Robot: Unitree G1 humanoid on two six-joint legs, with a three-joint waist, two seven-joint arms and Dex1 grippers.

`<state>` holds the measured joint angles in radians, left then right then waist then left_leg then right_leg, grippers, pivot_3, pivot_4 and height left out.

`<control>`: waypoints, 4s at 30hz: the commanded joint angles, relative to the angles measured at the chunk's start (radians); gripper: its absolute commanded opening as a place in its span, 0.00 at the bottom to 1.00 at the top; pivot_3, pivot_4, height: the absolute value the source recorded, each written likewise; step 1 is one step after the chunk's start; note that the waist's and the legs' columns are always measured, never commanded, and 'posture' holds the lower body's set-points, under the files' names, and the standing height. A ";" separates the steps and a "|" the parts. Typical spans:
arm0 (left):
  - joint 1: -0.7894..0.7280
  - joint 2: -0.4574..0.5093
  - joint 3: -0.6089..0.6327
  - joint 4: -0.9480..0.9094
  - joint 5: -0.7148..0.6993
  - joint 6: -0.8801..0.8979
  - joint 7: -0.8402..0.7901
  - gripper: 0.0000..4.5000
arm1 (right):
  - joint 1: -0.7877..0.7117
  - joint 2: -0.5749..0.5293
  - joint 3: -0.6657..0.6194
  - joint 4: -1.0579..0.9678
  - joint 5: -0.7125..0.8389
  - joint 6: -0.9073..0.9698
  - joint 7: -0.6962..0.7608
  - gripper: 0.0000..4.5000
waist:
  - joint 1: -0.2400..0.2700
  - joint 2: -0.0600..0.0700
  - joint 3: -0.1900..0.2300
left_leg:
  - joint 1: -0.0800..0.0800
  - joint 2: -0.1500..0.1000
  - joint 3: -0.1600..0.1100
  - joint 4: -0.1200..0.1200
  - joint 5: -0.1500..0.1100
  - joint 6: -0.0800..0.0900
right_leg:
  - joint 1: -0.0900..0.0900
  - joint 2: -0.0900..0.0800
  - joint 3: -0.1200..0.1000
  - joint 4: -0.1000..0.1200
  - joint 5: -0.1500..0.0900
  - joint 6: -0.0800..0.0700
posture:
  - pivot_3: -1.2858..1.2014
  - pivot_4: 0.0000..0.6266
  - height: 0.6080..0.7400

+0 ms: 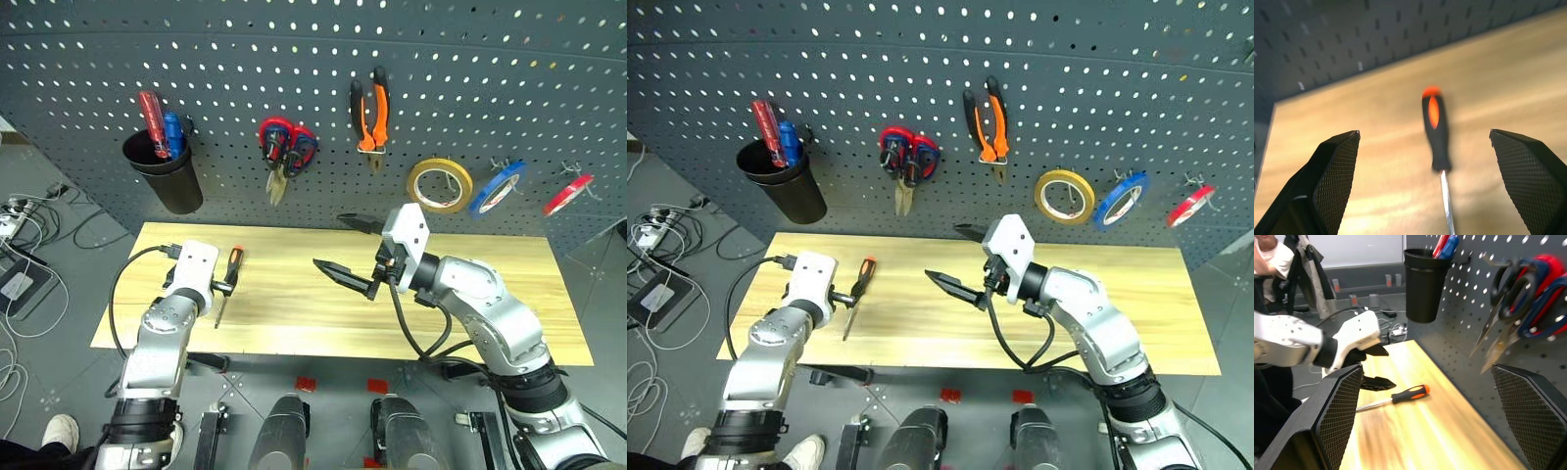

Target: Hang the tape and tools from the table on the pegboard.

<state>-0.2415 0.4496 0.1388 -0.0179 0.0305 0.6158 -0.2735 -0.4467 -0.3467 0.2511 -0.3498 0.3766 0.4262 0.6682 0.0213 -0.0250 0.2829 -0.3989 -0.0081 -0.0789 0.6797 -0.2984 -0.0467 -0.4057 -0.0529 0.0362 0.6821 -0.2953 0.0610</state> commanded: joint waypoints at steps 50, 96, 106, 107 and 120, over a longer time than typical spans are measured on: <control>-0.013 0.074 -0.102 -0.076 0.080 -0.152 -0.015 0.19 | -0.016 0.006 -0.176 -0.080 0.113 0.131 -0.009 1.00 | -0.020 -0.010 0.106 | -0.018 0.005 -0.001 0.001 0.007 -0.012 | -0.023 -0.004 -0.003 0.007 0.000 0.000 | 0.57 0.50 1.00; -0.513 0.048 -0.009 -0.067 0.294 -0.477 0.316 0.19 | -0.011 0.097 -0.236 -0.178 0.182 0.024 -0.153 1.00 | 0.033 -0.012 -0.064 | -0.017 0.000 0.000 0.001 0.007 -0.013 | -0.016 -0.001 -0.012 0.003 0.000 0.000 | 0.58 0.24 1.00; -0.534 0.025 -0.015 0.040 0.284 -0.552 0.355 0.19 | -0.028 0.092 -0.226 -0.173 0.181 0.036 -0.161 1.00 | 0.031 -0.012 -0.066 | -0.017 0.000 -0.001 0.002 0.008 -0.013 | -0.016 -0.002 -0.019 0.008 0.000 0.000 | 0.58 0.24 1.00; -0.523 0.021 -0.012 0.036 0.281 -0.547 0.356 0.19 | -0.027 0.090 -0.226 -0.173 0.182 0.039 -0.161 1.00 | 0.030 -0.012 -0.066 | -0.017 0.000 -0.001 0.002 0.008 -0.013 | -0.016 -0.002 -0.019 0.008 0.000 0.000 | 0.58 0.25 1.00; -0.425 -0.044 0.048 -0.005 0.227 -0.433 0.380 0.19 | 0.000 0.061 -0.223 -0.161 0.172 0.033 -0.148 1.00 | 0.026 -0.012 -0.066 | -0.016 0.000 -0.001 0.003 0.008 -0.013 | -0.016 -0.003 -0.020 0.014 0.000 0.000 | 0.58 0.28 1.00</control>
<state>-0.6669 0.3979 0.1650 0.0366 0.2585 0.1797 0.0956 -0.4490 -0.2787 0.0329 -0.4956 0.5493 0.4764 0.5160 0.0472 -0.0369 0.2171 -0.4152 -0.0078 -0.0804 0.6828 -0.2909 -0.0597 -0.4221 -0.0556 0.0159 0.6958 -0.2950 0.0607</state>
